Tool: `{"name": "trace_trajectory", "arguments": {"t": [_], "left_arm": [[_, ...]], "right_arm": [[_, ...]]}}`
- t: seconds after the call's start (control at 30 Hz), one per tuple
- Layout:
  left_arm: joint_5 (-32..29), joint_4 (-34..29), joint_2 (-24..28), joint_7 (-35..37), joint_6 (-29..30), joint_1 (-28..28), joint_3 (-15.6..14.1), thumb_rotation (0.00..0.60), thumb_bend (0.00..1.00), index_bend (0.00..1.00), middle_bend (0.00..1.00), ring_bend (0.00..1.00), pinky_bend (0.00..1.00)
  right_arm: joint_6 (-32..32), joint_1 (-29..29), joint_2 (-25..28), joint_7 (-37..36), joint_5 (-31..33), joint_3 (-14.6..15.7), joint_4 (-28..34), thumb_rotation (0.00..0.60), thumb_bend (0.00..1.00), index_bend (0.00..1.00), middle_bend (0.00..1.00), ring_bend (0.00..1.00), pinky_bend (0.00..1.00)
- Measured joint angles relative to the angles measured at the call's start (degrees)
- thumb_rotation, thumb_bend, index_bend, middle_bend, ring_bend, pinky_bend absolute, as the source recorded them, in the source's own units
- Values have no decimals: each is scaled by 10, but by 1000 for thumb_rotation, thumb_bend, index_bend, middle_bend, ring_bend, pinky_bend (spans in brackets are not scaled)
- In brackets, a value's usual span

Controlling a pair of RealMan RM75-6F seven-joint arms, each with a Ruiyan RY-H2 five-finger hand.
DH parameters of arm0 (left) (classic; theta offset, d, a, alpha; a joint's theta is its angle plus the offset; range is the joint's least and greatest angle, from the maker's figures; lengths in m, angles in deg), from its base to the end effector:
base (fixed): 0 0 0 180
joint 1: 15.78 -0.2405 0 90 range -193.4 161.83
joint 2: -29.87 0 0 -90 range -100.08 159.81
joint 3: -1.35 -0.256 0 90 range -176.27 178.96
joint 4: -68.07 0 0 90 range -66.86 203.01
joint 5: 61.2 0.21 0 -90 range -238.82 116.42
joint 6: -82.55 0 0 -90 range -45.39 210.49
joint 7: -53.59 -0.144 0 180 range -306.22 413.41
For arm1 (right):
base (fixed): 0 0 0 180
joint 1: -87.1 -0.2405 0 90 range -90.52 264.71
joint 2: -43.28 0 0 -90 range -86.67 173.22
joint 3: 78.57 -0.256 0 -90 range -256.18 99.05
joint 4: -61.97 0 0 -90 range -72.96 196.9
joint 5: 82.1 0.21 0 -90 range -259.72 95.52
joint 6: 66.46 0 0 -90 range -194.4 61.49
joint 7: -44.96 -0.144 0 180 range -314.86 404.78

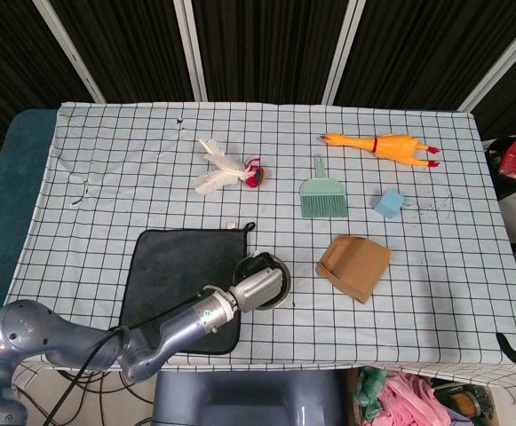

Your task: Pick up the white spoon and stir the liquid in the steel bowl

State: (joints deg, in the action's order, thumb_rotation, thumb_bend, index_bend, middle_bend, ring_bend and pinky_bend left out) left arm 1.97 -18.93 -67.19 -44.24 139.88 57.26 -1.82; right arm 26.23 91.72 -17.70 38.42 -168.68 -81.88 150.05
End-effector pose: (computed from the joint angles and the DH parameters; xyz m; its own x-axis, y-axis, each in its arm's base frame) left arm 0.0044 0.3020 -0.0874 0.6258 -0.7768 -0.0701 -0.5079 -0.3376 -0.7925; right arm -0.3429 -0.1278 0.2023 0.4204 0.0771 0.9041 -0.9039 0.1224 0.4099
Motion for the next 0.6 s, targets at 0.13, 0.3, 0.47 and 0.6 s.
{"name": "trace_trajectory", "arguments": {"t": [0.13,0.3,0.47,0.6], "left_arm": [[-6,25,-11,4,-5,4,11,600,510,738,1000,1000,944],[-13,59,-34,5,-21,14,21,600,510,738,1000,1000,944],[-15,90,-58,10,-32,23,29,600,510,738,1000,1000,944],[-14,114,-77,14,-34,30,41,600,510,738,1000,1000,944]], "right_arm": [[-5,0,0,-5,4,0,-2,600,213,0,94,139,255],[-5,-1,0,-7,3,0,-3,600,213,0,95,139,255],[-3,0,1,-12,6,-2,-5,600,212,0,95,139,255],[1,2,2,-17,7,-4,-6,600,212,0,95,139,255]]}}
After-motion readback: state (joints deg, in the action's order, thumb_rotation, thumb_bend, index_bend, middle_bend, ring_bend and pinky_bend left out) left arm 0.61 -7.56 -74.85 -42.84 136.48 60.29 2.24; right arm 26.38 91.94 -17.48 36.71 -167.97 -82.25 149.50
